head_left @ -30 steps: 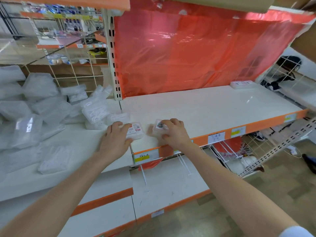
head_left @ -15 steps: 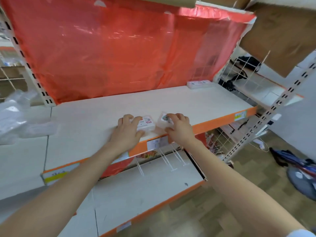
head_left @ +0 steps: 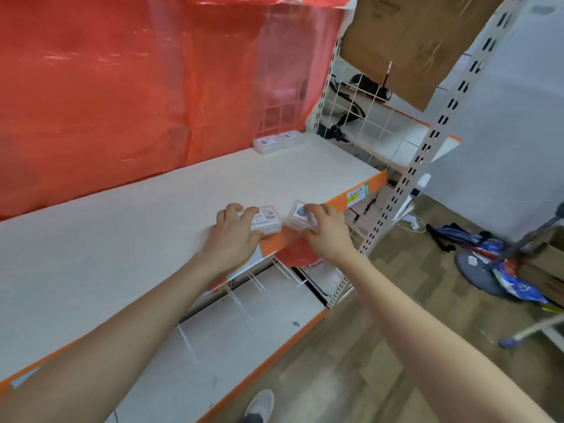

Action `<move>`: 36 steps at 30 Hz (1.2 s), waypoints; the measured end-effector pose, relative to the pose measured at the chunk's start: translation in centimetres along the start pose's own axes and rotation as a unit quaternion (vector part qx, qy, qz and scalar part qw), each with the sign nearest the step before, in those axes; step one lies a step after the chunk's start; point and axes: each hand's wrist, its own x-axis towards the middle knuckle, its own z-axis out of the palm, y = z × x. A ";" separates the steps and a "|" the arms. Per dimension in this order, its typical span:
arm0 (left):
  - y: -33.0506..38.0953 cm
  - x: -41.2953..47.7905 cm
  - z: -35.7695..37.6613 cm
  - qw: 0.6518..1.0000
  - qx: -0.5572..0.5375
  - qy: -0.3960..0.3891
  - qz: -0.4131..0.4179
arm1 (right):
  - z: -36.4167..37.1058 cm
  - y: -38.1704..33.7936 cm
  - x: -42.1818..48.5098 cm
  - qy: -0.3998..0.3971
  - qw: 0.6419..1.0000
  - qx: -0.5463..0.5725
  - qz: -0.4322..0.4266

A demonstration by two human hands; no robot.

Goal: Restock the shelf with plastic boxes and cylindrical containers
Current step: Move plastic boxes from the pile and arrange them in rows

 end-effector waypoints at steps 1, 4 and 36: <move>0.4 1.0 0.3 1.000 0.000 -0.002 0.004 | -0.2 0.7 0.6 0.002 1.000 -0.001 0.002; 1.7 4.6 1.3 1.000 -0.002 -0.006 0.008 | -0.9 3.0 3.3 -0.001 1.000 -0.014 -0.001; 4.5 24.2 6.9 0.983 0.078 0.035 -0.163 | 0.1 12.7 28.9 -0.165 0.965 -0.071 -0.192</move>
